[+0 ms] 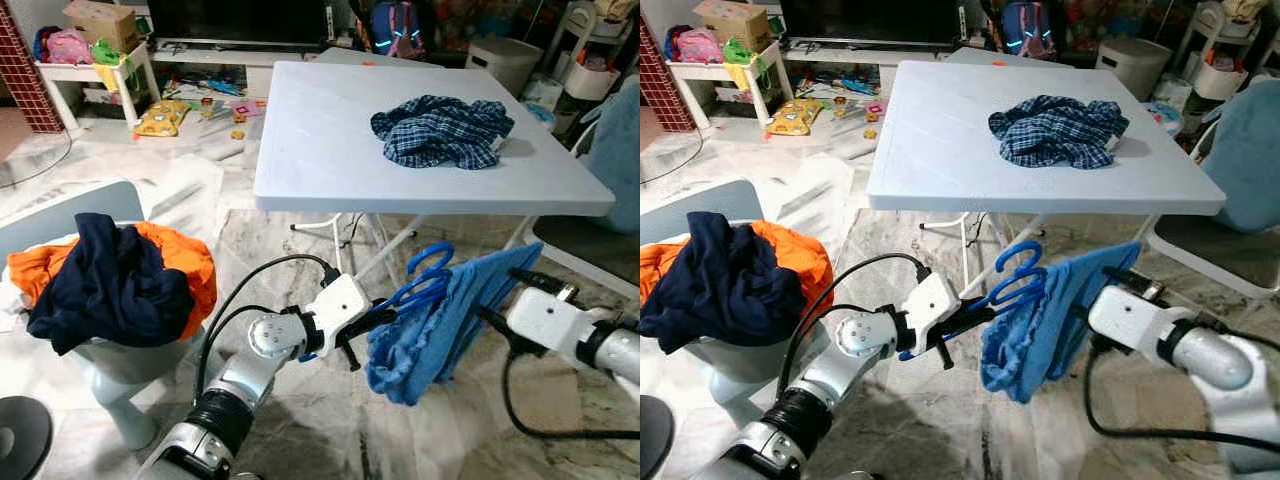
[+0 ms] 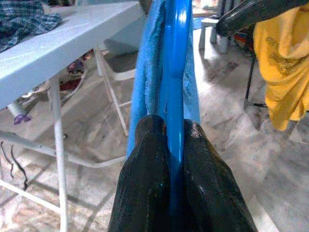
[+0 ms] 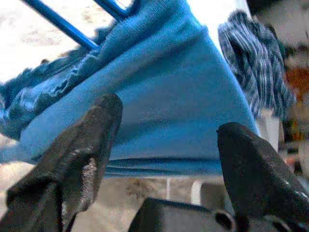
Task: Hang hanger
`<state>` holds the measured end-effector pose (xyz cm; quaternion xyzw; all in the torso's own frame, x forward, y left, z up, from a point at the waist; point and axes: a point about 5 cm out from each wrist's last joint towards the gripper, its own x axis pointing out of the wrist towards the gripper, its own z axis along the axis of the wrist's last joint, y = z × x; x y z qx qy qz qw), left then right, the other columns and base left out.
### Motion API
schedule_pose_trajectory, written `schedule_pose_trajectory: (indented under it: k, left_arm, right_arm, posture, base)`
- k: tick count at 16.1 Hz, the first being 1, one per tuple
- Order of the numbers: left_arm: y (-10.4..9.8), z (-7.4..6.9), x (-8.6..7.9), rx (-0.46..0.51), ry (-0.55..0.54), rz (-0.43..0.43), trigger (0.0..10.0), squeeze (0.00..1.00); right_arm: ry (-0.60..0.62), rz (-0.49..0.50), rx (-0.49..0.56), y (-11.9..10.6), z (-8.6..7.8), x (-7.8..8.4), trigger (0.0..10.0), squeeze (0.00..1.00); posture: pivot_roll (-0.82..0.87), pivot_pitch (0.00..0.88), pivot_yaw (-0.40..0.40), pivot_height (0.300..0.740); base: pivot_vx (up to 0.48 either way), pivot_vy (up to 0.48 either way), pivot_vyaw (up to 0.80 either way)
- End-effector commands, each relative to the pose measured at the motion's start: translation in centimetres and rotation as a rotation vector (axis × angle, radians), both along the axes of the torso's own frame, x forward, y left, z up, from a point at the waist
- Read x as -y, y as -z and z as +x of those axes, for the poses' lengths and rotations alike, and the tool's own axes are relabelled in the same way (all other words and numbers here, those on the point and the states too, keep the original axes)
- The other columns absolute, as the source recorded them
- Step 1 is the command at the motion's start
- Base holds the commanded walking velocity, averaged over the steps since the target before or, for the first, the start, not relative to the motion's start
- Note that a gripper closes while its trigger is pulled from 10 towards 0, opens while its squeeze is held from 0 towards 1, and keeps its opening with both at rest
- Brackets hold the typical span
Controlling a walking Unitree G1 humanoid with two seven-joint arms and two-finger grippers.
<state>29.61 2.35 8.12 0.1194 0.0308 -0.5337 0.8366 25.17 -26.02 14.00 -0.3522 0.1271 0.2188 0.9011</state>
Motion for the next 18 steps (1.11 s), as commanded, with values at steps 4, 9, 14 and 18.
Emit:
schedule_pose_trajectory:
  k: [4,9,14,18]
  left_arm:
    - [-1.4,0.7,1.0,0.019,-0.002,-0.052,0.0,0.00]
    - [-2.1,0.6,1.5,0.028,0.013,-0.081,0.0,0.00]
    - [-3.0,0.2,1.9,0.029,0.072,-0.115,0.0,0.00]
    - [-3.4,-0.4,1.9,0.020,0.114,-0.132,0.0,0.00]
  right_arm:
    - [0.126,0.150,0.004,1.0,-0.4,-1.6,10.0,1.00]
    - [0.227,0.411,-0.106,3.0,-0.4,-4.3,10.0,0.00]
    - [0.335,0.481,-0.091,3.7,0.5,-4.6,0.0,0.00]
    - [0.390,0.492,-0.065,3.7,0.9,-3.9,0.0,0.00]
  posture:
    - [-0.05,0.000,-0.056,0.740]
    - [-0.04,0.000,-0.057,0.740]
    - [-0.04,0.000,-0.063,0.740]
    - [-0.04,0.000,-0.068,0.740]
  base:
    - [0.000,0.000,0.00]
    - [0.000,0.000,0.00]
    - [0.000,0.000,0.00]
    - [0.000,0.000,0.00]
